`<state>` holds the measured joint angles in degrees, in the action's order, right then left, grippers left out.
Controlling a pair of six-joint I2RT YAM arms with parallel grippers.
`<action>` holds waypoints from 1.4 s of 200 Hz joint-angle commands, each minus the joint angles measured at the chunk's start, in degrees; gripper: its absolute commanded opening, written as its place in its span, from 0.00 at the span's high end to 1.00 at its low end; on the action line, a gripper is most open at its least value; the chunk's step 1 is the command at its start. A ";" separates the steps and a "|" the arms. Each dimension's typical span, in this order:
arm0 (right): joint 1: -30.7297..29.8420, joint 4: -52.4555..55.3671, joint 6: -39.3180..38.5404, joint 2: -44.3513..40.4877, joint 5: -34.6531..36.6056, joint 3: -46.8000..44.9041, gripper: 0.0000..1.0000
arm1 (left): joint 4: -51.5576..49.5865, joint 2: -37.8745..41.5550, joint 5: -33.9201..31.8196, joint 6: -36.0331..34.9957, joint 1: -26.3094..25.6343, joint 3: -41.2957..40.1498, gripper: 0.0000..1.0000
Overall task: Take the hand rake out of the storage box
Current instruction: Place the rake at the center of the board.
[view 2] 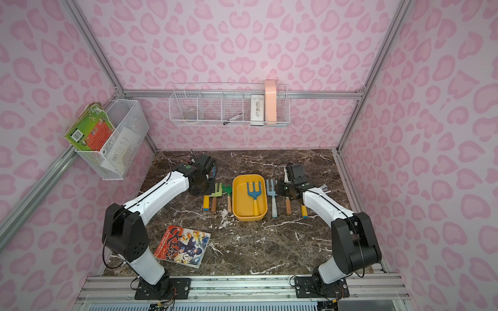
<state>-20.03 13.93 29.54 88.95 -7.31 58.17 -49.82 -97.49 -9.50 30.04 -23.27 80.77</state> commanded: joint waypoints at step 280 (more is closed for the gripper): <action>-2.73 1.45 -0.49 2.02 1.64 3.10 0.56 | 11.24 -14.39 5.08 -10.00 10.61 -6.41 0.80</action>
<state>-22.55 15.18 29.54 90.94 -6.17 60.73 -37.93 -111.55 -6.20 20.82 -12.71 74.59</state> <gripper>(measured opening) 0.441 0.234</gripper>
